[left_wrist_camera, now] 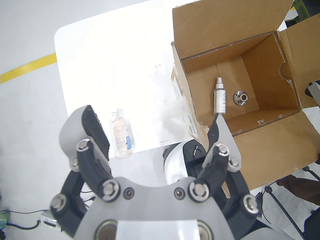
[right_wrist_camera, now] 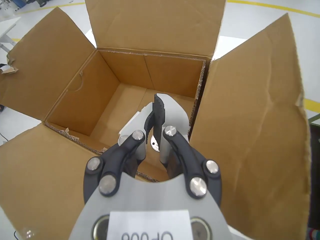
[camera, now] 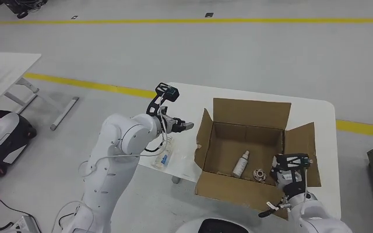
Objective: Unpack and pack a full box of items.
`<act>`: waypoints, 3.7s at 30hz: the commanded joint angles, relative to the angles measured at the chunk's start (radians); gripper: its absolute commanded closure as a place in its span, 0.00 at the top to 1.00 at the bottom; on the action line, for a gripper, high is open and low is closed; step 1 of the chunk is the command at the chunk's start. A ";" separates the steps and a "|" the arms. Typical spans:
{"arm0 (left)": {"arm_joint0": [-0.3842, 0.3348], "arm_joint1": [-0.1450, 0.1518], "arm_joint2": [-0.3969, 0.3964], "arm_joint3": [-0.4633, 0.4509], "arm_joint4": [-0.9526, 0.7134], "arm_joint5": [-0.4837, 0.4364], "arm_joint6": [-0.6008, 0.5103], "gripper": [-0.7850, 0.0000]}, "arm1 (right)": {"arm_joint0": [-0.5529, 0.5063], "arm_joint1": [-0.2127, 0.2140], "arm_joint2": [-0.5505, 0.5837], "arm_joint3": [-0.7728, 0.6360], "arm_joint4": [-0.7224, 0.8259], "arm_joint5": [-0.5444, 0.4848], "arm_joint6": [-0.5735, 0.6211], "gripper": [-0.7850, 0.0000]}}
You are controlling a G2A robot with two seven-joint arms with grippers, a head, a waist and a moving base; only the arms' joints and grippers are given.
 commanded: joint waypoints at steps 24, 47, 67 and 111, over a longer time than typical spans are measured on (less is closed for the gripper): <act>0.000 0.000 0.000 0.000 0.000 0.000 0.000 1.00 | 0.422 -0.149 -0.267 0.306 0.308 0.505 0.178 0.00; 0.000 0.000 0.000 0.000 0.000 0.000 0.000 1.00 | 0.678 -0.293 -0.473 0.766 0.413 0.766 0.355 0.23; 0.000 0.000 0.000 0.000 0.000 0.000 0.000 1.00 | 0.777 -0.376 -0.540 1.046 0.462 0.725 0.367 0.62; 0.000 0.000 0.000 0.000 0.000 0.000 0.000 1.00 | 0.620 -0.366 -0.427 0.623 0.173 0.702 0.181 0.00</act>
